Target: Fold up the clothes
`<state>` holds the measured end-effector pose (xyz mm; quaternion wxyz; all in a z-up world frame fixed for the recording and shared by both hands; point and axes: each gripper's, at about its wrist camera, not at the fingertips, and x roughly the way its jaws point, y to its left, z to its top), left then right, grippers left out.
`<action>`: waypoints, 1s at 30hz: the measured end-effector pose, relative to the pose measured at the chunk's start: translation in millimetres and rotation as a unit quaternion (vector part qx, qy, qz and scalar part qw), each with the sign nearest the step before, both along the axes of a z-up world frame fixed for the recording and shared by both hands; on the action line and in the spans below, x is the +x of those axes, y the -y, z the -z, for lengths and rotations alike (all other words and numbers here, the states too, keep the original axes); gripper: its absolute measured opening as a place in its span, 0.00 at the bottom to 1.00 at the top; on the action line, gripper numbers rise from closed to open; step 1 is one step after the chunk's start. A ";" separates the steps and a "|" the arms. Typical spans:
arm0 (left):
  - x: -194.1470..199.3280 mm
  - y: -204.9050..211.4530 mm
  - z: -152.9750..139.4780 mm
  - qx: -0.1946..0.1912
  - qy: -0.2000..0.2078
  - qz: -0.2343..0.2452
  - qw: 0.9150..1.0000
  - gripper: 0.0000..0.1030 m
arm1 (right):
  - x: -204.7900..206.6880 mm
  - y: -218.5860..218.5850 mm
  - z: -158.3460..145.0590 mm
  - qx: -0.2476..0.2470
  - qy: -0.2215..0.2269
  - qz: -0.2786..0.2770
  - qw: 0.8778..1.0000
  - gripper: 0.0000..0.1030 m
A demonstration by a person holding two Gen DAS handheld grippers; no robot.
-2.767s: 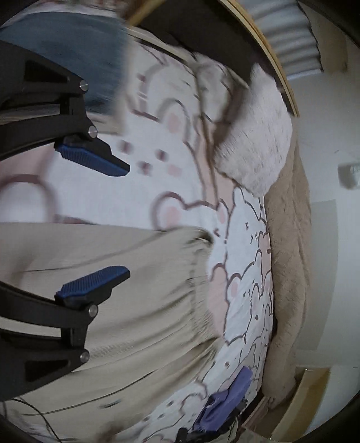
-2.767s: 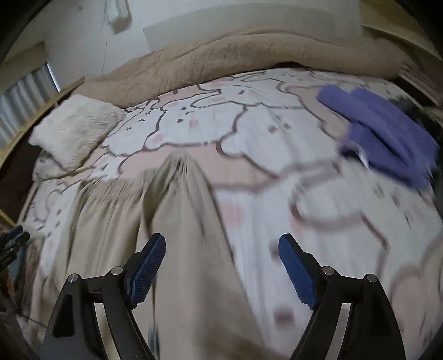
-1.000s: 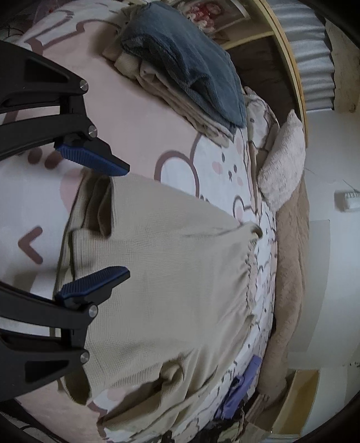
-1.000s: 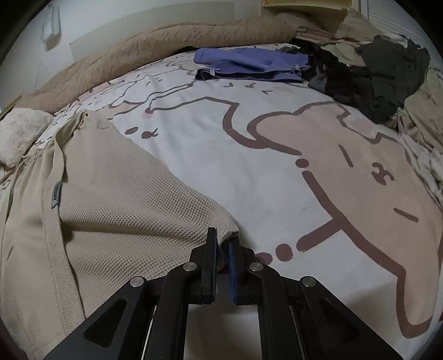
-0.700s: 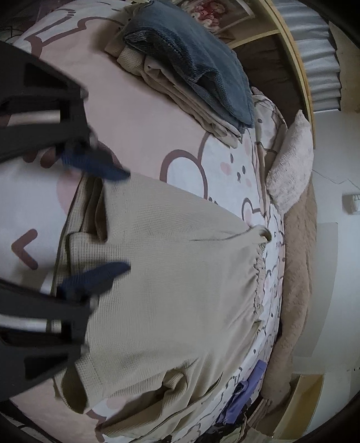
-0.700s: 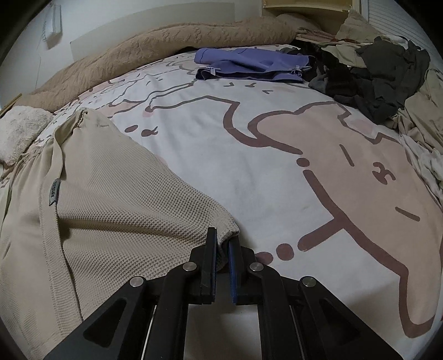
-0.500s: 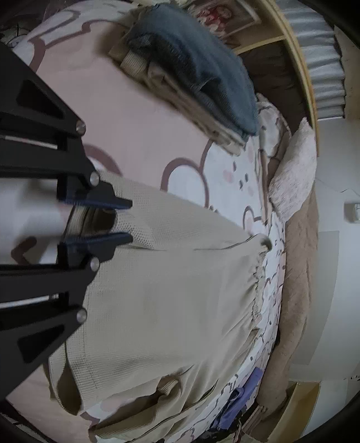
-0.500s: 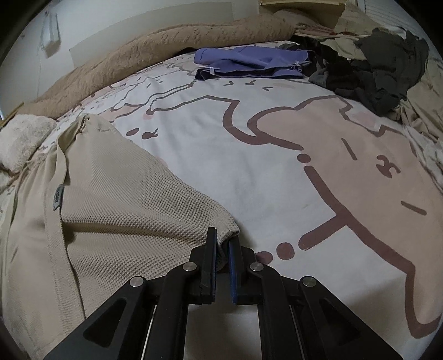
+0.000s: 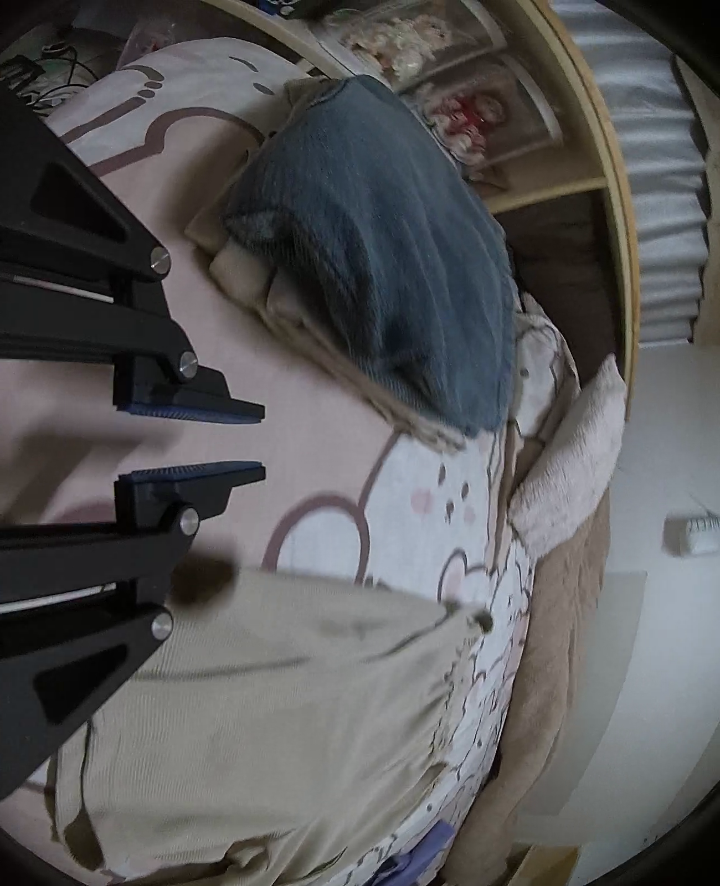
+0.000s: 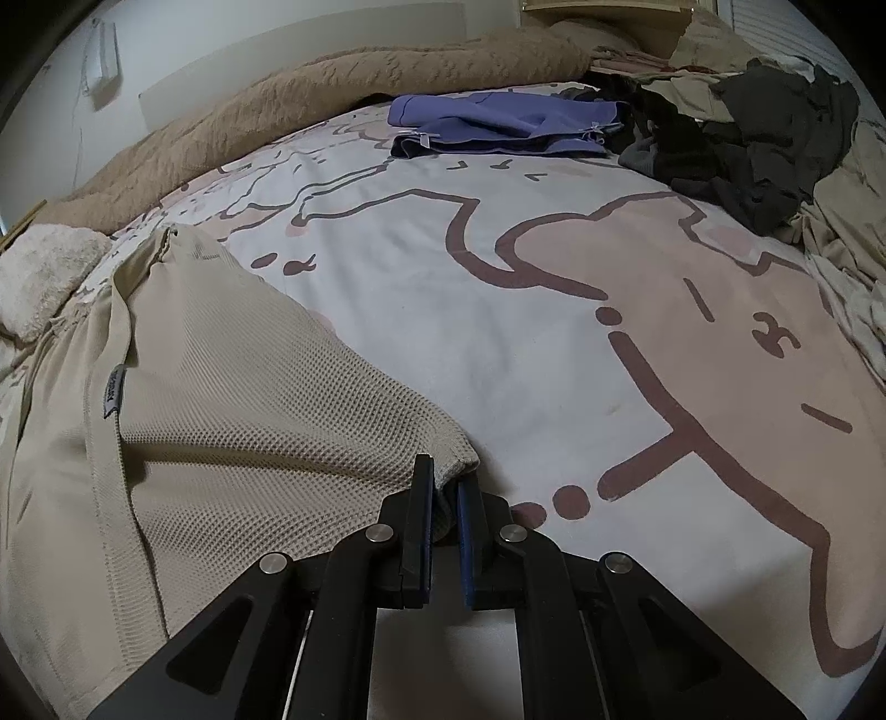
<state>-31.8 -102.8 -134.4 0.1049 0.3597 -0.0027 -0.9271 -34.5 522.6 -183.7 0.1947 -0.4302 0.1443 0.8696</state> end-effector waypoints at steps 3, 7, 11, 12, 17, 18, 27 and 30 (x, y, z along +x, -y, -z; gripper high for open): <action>1.1 8.5 1.7 0.027 0.008 0.003 1.000 0.14 | -0.3 1.3 0.2 0.007 0.002 0.000 1.000 0.06; 15.8 -2.7 -5.4 0.043 -0.009 0.043 0.998 0.66 | 0.3 -0.2 0.5 0.003 0.000 0.000 1.000 0.06; 27.3 -28.2 -12.1 0.021 -0.029 0.090 0.995 0.71 | 0.9 -0.6 0.6 -0.001 -0.002 0.001 1.000 0.06; 30.2 -34.6 -13.8 0.015 -0.034 0.101 0.994 0.71 | 0.7 -1.2 0.5 0.000 -0.001 0.001 1.000 0.06; 16.1 -57.6 -2.4 -0.011 -0.012 0.139 0.990 0.71 | 0.6 0.5 0.6 0.005 0.001 0.000 1.000 0.06; 12.1 -59.7 0.4 -0.009 -0.006 0.143 0.990 0.71 | 0.6 0.9 0.6 0.006 0.001 0.000 1.000 0.06; -8.0 -33.6 4.9 0.002 0.010 0.083 0.996 0.08 | 0.6 1.0 1.0 0.006 0.001 0.001 1.000 0.06; -11.6 -14.6 -1.1 0.006 0.003 0.053 0.999 0.08 | 0.5 0.7 1.2 0.003 0.001 0.001 1.000 0.06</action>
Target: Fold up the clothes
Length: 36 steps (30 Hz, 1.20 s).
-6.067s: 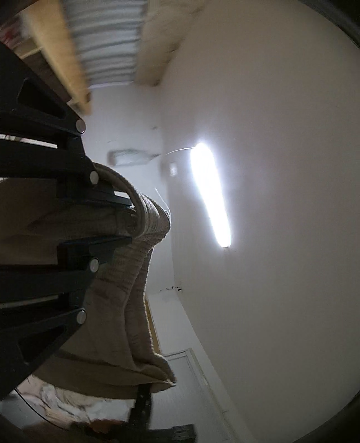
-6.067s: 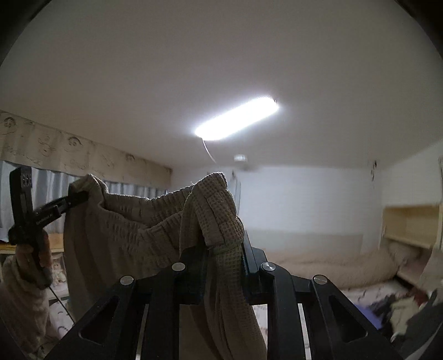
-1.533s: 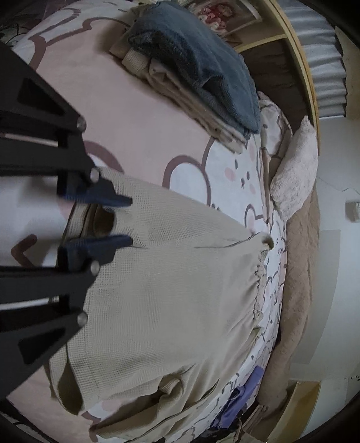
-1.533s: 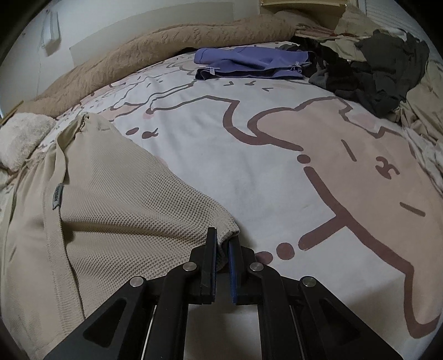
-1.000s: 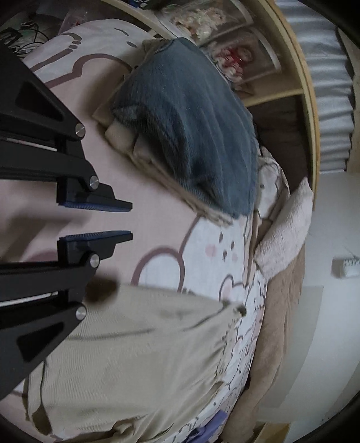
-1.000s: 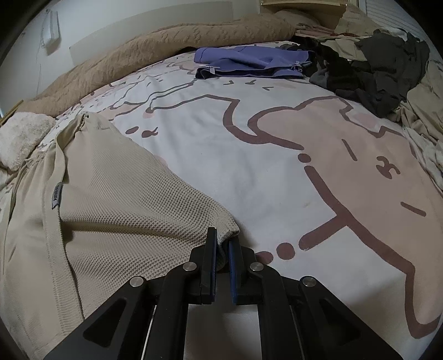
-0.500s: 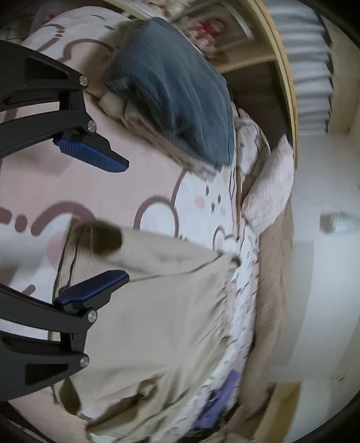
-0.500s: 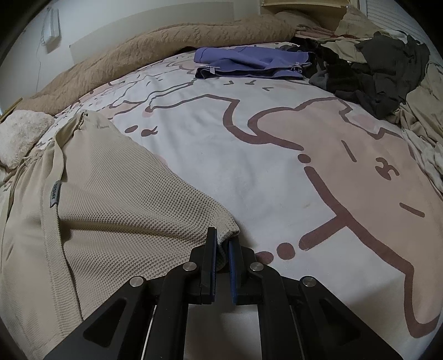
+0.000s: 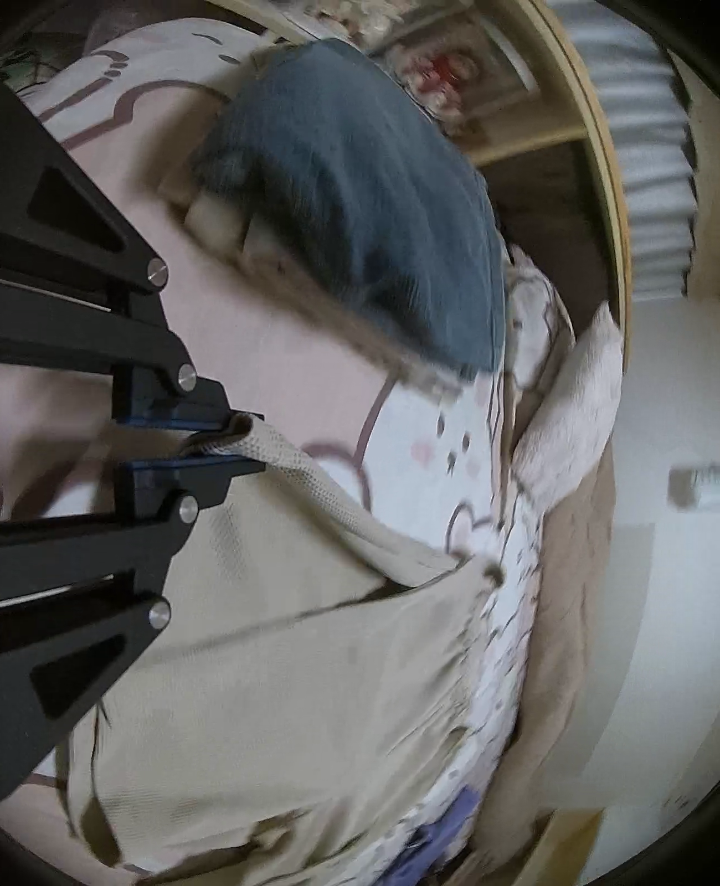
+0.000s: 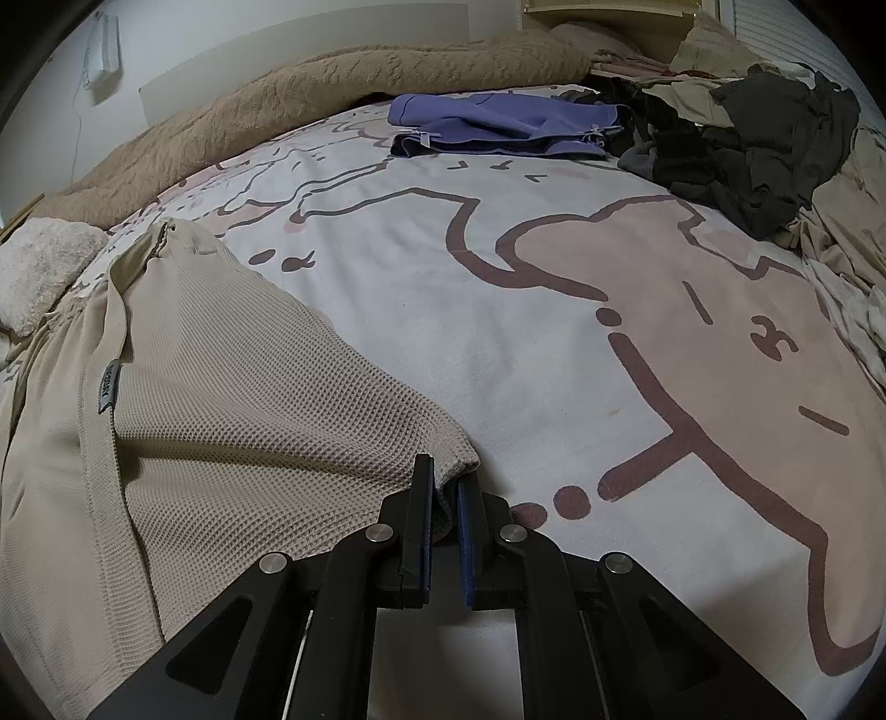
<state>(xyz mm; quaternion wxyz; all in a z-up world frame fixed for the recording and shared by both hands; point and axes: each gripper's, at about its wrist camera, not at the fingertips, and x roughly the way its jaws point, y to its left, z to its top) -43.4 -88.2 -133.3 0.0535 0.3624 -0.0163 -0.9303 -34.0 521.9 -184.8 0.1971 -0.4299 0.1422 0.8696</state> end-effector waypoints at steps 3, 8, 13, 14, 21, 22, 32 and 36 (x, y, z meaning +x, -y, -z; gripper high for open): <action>-10.6 11.3 8.8 -0.003 0.021 -0.017 1.000 0.08 | -0.4 -0.3 0.3 -0.001 -0.001 0.000 1.000 0.06; -30.3 17.8 37.9 -0.008 0.077 -0.044 0.996 0.12 | -0.2 -1.1 0.6 -0.005 -0.004 0.001 1.000 0.06; -19.0 20.5 29.5 -0.030 0.071 -0.079 0.994 0.54 | 0.3 -2.2 1.2 -0.009 -0.007 0.001 1.000 0.06; -12.6 21.3 25.8 -0.019 0.069 -0.076 0.994 0.54 | 0.7 -2.5 1.3 -0.010 -0.008 0.001 1.000 0.06; 39.9 -23.0 -3.9 0.057 0.051 0.038 0.996 0.54 | 7.8 -14.8 1.2 -0.059 -0.035 0.004 0.998 0.07; 44.8 -33.4 -8.2 0.065 0.050 0.060 0.995 0.54 | 9.5 -17.2 -0.2 -0.070 -0.040 0.004 0.997 0.08; 51.3 -140.5 -11.2 0.108 0.067 0.226 0.966 0.60 | 77.5 3.2 -46.6 -0.104 -0.085 0.025 0.991 0.86; 53.2 -171.0 -1.9 0.093 0.069 0.252 0.961 0.60 | 84.8 55.7 -58.1 -0.132 -0.085 -0.061 0.986 0.86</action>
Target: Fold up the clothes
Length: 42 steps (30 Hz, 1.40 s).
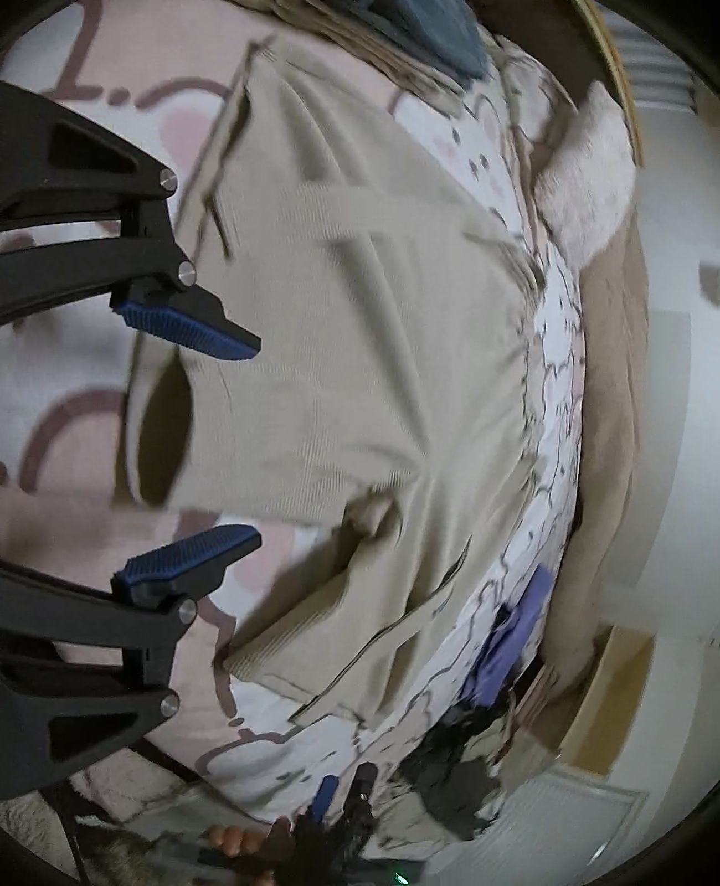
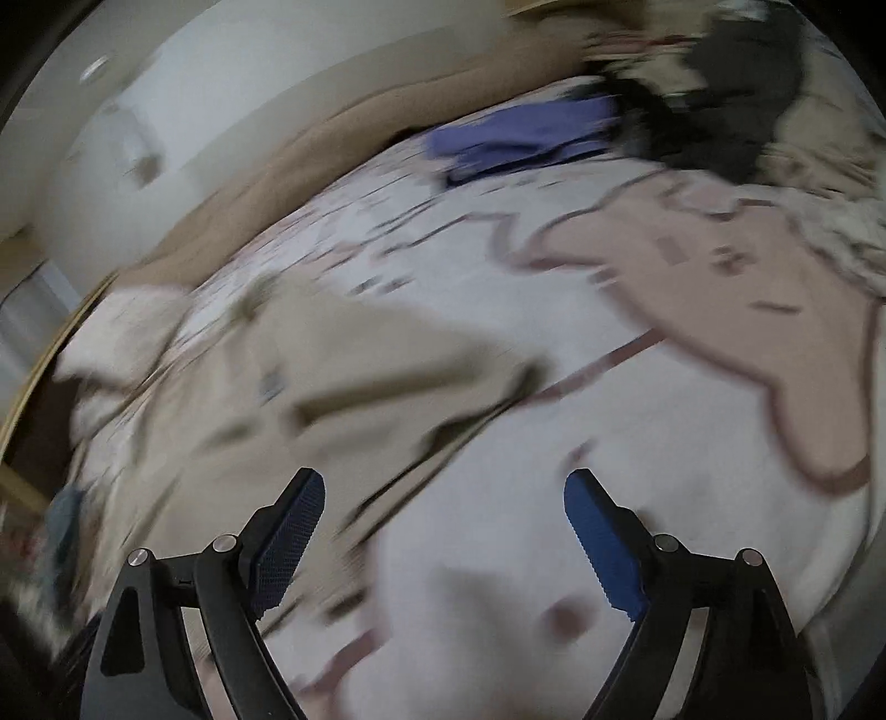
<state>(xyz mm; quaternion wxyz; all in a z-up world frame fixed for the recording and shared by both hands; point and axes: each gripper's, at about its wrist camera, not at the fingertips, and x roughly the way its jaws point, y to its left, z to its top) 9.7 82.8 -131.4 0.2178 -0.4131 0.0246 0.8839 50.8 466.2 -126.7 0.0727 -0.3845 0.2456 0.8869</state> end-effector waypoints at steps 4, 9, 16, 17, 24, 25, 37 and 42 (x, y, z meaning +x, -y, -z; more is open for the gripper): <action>-0.9 -16.3 20.3 -0.041 0.005 0.017 0.999 0.54 | -1.6 60.3 -12.7 0.030 -0.026 -0.080 0.996 0.86; -1.8 -10.4 23.7 -0.053 0.000 0.012 0.999 0.08 | -18.5 126.9 -8.1 0.069 -0.025 -0.185 0.980 0.86; 2.4 9.2 -6.2 -0.057 -0.056 -0.015 0.997 0.07 | -34.5 188.9 29.1 0.148 0.022 -0.282 0.948 0.51; 5.3 8.7 -9.4 -0.056 -0.060 -0.009 0.997 0.07 | -35.5 194.0 33.7 0.177 0.030 -0.286 0.941 0.30; 34.8 -18.2 1.3 -0.089 -0.063 0.067 0.992 0.07 | -15.1 187.0 -0.7 0.315 -0.010 -0.292 0.903 0.08; 36.5 -21.9 6.7 -0.098 -0.059 0.075 0.991 0.07 | -12.0 185.9 -2.7 0.319 -0.008 -0.295 0.900 0.08; 38.7 -15.6 9.1 -0.069 -0.027 0.073 0.995 0.14 | 10.3 204.7 43.9 0.273 0.049 -0.377 0.884 0.07; 38.1 -6.4 -26.1 -0.019 -0.045 0.066 0.997 0.21 | 1.4 157.9 17.6 0.145 0.044 -0.335 0.930 0.07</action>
